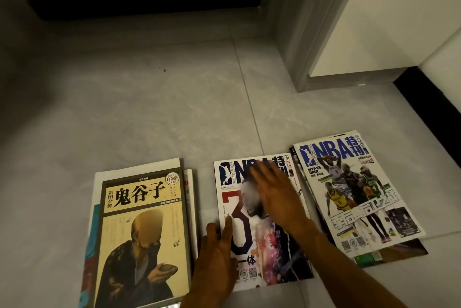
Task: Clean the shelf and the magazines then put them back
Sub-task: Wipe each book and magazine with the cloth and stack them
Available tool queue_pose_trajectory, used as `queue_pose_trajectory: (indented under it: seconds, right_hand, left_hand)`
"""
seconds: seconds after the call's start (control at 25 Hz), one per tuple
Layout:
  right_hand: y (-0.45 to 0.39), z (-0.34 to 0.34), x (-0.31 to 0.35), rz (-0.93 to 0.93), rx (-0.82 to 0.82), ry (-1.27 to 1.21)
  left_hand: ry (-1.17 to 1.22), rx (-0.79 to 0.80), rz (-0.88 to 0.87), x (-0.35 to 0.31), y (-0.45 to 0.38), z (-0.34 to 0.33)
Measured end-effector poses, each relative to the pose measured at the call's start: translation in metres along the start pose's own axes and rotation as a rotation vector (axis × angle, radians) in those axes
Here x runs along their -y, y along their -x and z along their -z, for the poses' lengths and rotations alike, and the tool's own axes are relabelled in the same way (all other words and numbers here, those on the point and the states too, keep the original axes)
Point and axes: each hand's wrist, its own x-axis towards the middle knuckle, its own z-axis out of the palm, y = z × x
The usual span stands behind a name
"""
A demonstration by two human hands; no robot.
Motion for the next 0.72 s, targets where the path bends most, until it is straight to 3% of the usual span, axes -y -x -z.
queue_pose_trajectory:
  seconds: [0.2,0.28,0.36,0.4,0.52,0.64,0.72]
  right_hand:
    - [-0.003,0.009,0.004,-0.464,-0.251,-0.642]
    - [-0.005,0.018,-0.002,-0.649,-0.241,-0.477]
    - [-0.010,0.022,-0.014,-0.697,-0.126,-0.322]
    - [-0.013,0.024,-0.020,-0.706,-0.107,-0.375]
    - [-0.020,0.040,-0.032,-0.743,-0.160,-0.632]
    - [-0.025,0.051,-0.023,-0.705,-0.278,-0.534]
    - [-0.025,0.047,-0.002,-0.593,-0.244,-0.436]
  left_hand:
    - [0.013,-0.010,-0.001,-0.001,0.000,0.000]
    - [0.045,-0.022,-0.020,0.001,0.000,-0.001]
    - [0.058,-0.022,-0.008,0.002,0.001,-0.002]
    - [0.057,-0.021,0.000,0.002,0.002,-0.003]
    - [0.076,-0.023,-0.005,0.001,0.004,-0.003]
    - [0.063,-0.026,-0.013,0.001,0.004,-0.002]
    - [0.056,-0.031,-0.009,0.000,0.003,-0.002]
